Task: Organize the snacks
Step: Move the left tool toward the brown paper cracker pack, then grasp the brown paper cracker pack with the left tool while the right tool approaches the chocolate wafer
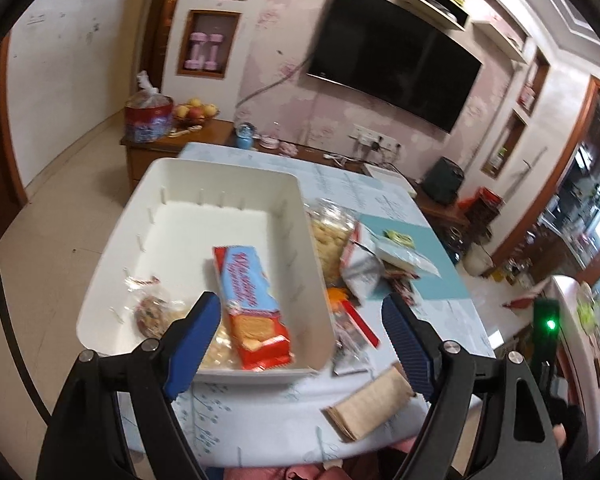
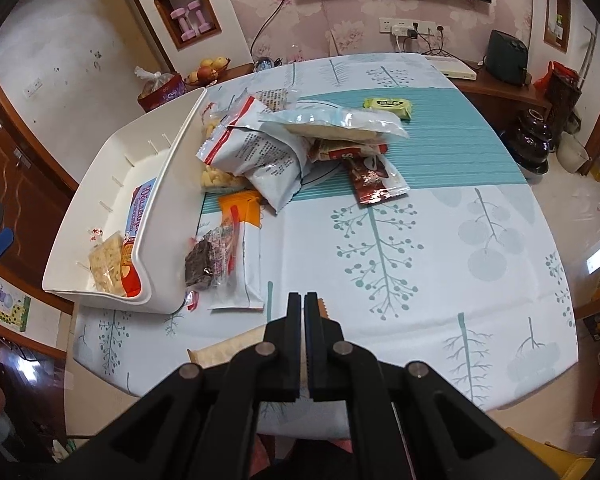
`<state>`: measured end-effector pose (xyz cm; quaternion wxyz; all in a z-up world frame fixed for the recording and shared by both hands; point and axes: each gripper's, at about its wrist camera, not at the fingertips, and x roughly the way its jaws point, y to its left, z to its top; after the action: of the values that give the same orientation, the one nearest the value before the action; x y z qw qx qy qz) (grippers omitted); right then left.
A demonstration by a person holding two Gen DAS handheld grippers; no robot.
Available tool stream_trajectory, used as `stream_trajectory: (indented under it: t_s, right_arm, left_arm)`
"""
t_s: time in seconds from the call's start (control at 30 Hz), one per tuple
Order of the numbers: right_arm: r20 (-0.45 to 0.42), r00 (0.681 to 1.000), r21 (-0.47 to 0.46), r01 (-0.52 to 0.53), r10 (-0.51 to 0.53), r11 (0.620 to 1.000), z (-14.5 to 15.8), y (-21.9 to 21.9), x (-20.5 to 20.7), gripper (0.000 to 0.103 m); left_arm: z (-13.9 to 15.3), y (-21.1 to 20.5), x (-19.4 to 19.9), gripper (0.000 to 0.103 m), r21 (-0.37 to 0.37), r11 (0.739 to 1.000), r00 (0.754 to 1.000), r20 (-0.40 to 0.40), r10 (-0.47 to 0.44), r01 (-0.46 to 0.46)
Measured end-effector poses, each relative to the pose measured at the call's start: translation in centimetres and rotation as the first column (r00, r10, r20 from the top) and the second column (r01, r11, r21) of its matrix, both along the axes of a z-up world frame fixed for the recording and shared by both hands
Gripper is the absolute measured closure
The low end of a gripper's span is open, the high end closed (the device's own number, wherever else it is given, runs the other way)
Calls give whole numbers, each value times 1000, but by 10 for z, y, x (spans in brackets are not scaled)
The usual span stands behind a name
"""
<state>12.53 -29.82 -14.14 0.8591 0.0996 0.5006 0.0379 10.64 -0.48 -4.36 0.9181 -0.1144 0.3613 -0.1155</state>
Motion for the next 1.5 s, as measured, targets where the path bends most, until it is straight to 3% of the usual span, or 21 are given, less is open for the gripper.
stream_trajectory:
  t_s: [0.2,0.37,0.5,0.7,1.17,1.5]
  right_arm:
    - [24,1000,33,12,-13,999,0,-17,-4,78]
    - [45,999,51,23,-25,998,-3,-32,-4,76]
    - [63,997,71,46,-51,996,-7,-47,-5,69]
    - [99,992,71,70,-77,995,-12,-64,-2,66]
    - [224,975,-20,0,4,1000,-24,-78,19,63]
    - [310,943,-148,-79,122,986,-35,-61,51,43]
  left_arm:
    - [1,-32,-17,21,41,990,991,20,-133,132]
    - [-7,-61,-23,21,104,971,976,-5,-217,216]
    - [-14,-84,-26,21,153,948,960,-30,-277,279]
    - [-36,-115,-24,21,201,910,931,-113,-347,364]
    - [-112,-166,-4,21,233,824,833,-359,-421,517]
    - [-154,-180,21,21,224,801,779,-478,-406,555]
